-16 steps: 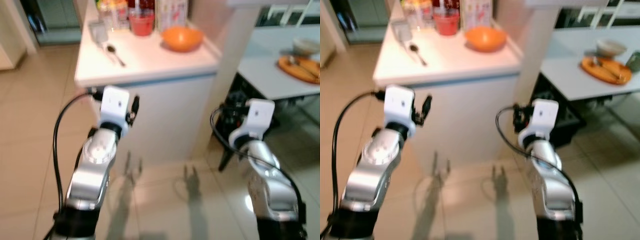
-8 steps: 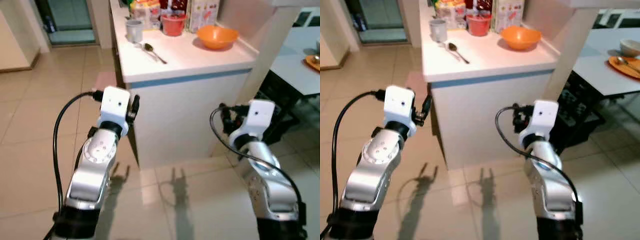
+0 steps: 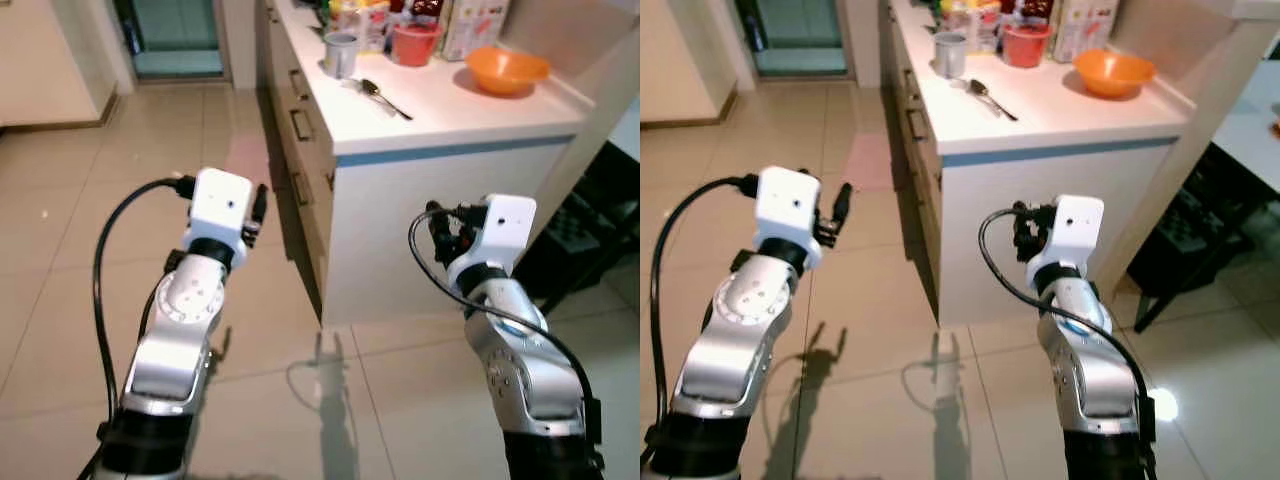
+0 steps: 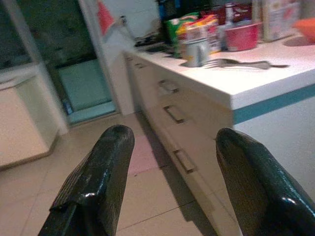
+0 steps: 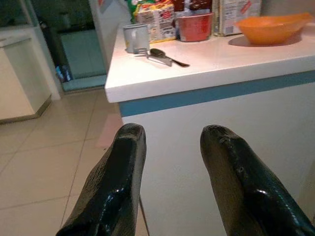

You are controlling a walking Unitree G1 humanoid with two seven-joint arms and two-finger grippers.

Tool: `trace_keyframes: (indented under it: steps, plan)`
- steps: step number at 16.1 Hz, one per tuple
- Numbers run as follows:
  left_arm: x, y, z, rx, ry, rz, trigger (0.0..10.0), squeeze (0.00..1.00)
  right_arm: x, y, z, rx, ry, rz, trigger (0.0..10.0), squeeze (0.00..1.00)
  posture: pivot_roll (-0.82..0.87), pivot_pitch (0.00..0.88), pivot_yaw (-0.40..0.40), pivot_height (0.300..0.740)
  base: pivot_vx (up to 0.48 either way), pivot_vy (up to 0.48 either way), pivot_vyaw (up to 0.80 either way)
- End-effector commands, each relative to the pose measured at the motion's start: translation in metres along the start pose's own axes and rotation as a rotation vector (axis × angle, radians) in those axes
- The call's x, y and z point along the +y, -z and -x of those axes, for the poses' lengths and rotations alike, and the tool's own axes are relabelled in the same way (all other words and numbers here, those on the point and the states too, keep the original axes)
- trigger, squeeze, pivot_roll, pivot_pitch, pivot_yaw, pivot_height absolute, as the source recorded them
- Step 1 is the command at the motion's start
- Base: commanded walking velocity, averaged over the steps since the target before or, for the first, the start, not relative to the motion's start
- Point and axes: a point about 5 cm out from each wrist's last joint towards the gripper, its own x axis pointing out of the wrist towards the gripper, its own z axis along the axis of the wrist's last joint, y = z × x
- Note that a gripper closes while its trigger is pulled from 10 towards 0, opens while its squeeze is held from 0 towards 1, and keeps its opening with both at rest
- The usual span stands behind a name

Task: Setting the table

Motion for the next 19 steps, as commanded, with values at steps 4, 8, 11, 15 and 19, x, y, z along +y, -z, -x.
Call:
trace_keyframes:
  steps: [4, 8, 11, 15, 19]
  plan:
    - [-0.006, -0.011, -0.003, -0.051, 0.034, 0.024, 10.0, 0.0, -0.006, -0.015, -0.003, -0.059, 0.037, 0.039, 10.0, 0.0, 0.0, 0.0, -0.02, 0.74, 0.0, 0.0, 0.0]
    - [-0.008, -0.013, -0.004, -0.066, 0.04, 0.05, 10.0, 0.0, -0.009, -0.019, -0.004, -0.081, 0.042, 0.064, 10.0, 0.0, 0.0, 0.0, -0.021, 0.74, 0.153, 0.0, 0.0]
    - [-0.008, -0.014, -0.004, -0.073, 0.05, 0.061, 10.0, 0.0, -0.012, -0.023, -0.006, -0.098, 0.057, 0.115, 10.0, 0.0, 0.0, 0.0, -0.025, 0.74, 0.356, 0.0, 0.0]
    - [-0.01, -0.013, -0.004, -0.073, 0.068, 0.067, 10.0, 0.0, -0.014, -0.027, -0.008, -0.113, 0.065, 0.146, 10.0, 0.0, -0.01, 0.0, -0.026, 0.74, 0.382, 0.0, 0.42]
    - [-0.009, -0.015, -0.009, -0.078, 0.081, 0.061, 10.0, 0.0, -0.011, -0.03, -0.014, -0.129, 0.067, 0.142, 10.0, 0.0, 0.0, 0.0, -0.014, 0.74, 0.383, 0.0, 0.32]
